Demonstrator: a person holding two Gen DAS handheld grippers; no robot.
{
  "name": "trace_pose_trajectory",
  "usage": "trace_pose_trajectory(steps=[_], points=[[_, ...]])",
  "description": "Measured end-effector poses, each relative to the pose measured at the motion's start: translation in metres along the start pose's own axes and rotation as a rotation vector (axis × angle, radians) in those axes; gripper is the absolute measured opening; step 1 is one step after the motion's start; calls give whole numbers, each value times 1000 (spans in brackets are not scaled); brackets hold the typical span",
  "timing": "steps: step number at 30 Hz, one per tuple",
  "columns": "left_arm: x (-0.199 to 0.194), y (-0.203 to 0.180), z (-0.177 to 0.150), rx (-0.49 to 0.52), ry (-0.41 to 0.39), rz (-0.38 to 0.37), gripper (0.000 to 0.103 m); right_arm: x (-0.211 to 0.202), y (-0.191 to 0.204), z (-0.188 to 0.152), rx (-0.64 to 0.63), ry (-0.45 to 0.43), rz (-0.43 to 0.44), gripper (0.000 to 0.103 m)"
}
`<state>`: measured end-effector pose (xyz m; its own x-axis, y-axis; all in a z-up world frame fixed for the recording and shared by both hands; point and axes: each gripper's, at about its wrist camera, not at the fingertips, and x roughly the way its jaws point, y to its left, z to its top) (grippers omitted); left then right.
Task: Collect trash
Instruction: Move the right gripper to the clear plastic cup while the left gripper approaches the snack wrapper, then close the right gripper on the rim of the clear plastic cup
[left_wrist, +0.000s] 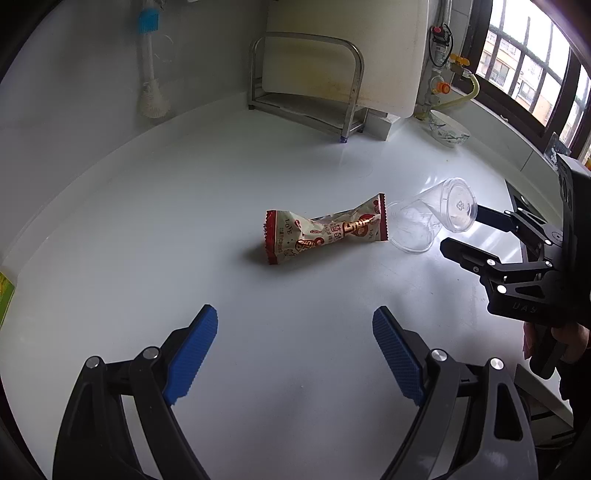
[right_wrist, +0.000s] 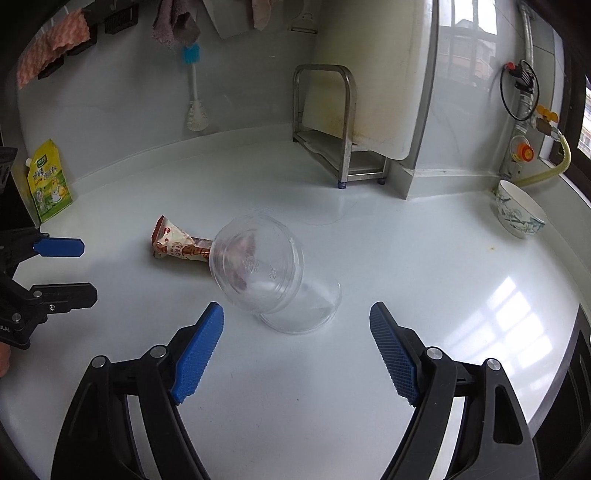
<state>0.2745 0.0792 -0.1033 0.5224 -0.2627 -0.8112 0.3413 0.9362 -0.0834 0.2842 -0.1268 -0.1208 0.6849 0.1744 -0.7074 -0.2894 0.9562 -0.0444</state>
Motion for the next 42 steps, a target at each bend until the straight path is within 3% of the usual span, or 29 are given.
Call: trace_pose_trajectory(steps=[8,17,26,30,34,37,42], points=[[8,7,5,-26,24,4,84,13,19,4,-250,-37,-36,78],[11,9,7,-34,30,10,84,31,23,15,-288,-41,31,78],[13,8,6,-34,35,8,84,37,21,20,-240,-45,61,76],[13,8,5,-37,36,4,84,40,20,21,-236,-27,60,55],[12,8,5,-38,31,1,84,38,20,19,-222,-21,49,50],[11,7,5,-34,28,0,84,36,15,19,-151,-13,40,43],[12,5,8,-28,16,-6,84,28,-6,16,43,-9,48,42]])
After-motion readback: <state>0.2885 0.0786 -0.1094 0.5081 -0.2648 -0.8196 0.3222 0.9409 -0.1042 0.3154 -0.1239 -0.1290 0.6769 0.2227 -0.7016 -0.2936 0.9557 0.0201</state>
